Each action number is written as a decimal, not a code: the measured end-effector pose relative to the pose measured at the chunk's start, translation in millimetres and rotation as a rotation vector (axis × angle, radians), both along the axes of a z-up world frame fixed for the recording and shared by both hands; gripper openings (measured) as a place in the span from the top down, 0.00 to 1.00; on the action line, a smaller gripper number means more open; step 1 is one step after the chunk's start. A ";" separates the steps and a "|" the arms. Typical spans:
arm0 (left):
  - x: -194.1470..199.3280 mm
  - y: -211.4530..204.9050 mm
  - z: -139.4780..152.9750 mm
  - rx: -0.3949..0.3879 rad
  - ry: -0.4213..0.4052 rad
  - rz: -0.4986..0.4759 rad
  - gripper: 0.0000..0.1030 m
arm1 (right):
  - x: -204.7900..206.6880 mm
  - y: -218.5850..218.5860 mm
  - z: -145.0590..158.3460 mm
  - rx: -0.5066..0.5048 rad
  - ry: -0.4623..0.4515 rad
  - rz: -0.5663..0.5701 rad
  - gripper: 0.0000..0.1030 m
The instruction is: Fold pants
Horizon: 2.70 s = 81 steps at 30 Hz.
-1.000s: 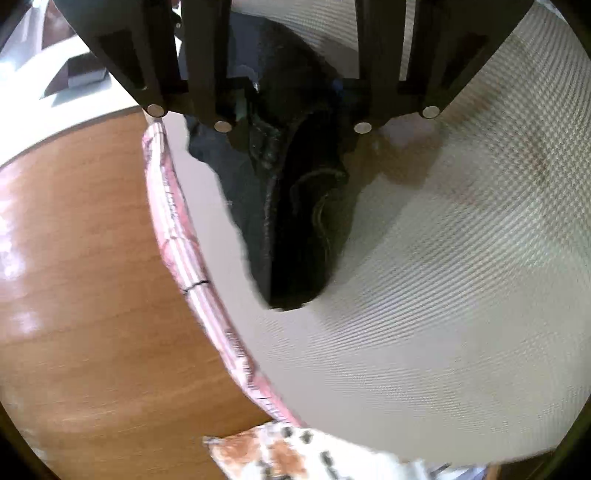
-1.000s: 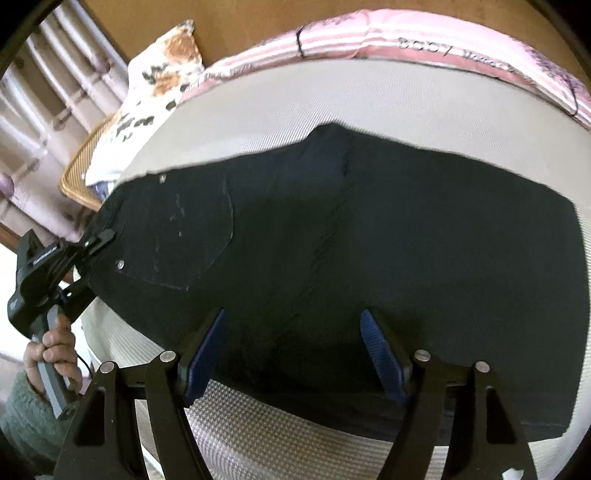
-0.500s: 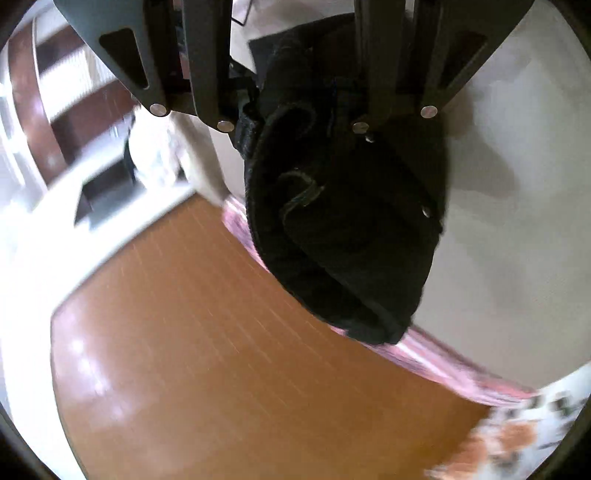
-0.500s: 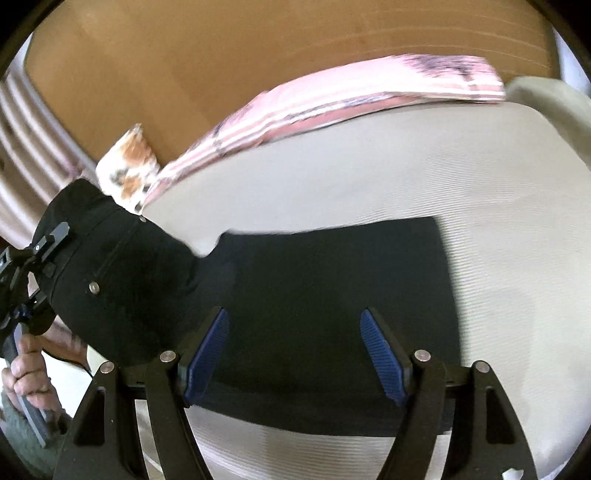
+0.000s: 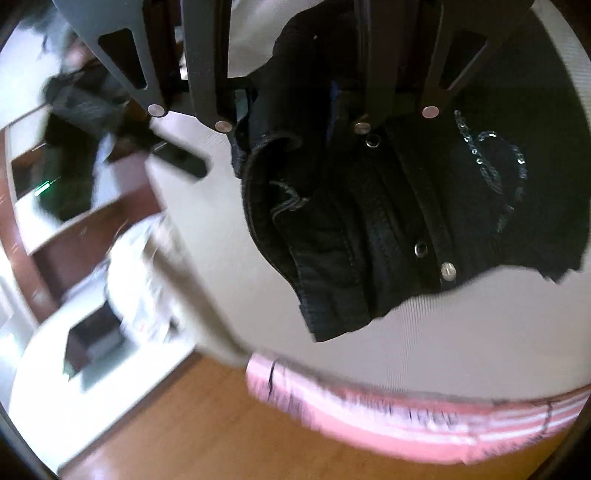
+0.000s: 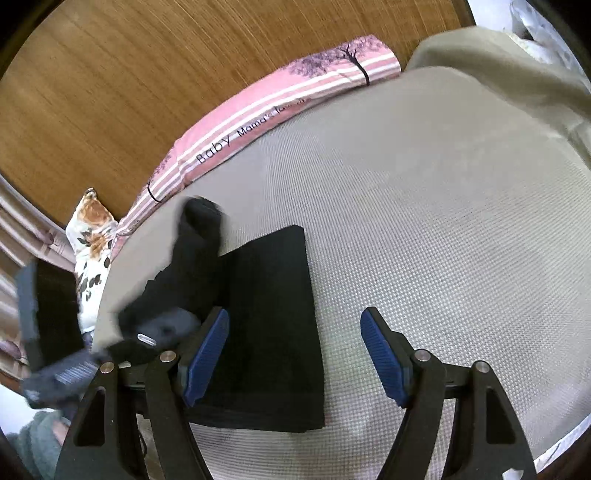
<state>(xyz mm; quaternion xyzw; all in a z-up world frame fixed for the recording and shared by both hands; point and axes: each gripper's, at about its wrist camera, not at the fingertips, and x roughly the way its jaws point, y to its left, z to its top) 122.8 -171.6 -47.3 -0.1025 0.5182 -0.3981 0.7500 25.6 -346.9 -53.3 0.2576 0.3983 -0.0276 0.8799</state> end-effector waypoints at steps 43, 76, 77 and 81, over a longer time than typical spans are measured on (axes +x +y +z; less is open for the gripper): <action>-10.6 113.6 -2.2 0.119 -0.083 0.155 0.47 | 62.5 -6.4 -10.3 0.362 -0.124 0.163 0.90; -42.7 109.4 -32.6 0.266 -0.066 -0.010 0.47 | -37.6 -10.7 -47.2 0.297 0.030 0.061 0.86; -44.8 108.0 -36.2 0.293 -0.082 -0.022 0.47 | -36.9 -13.6 -55.5 0.311 0.040 0.047 0.85; -48.4 105.1 -37.7 0.326 -0.124 -0.029 0.47 | -31.8 -20.1 -65.0 0.350 0.048 0.031 0.83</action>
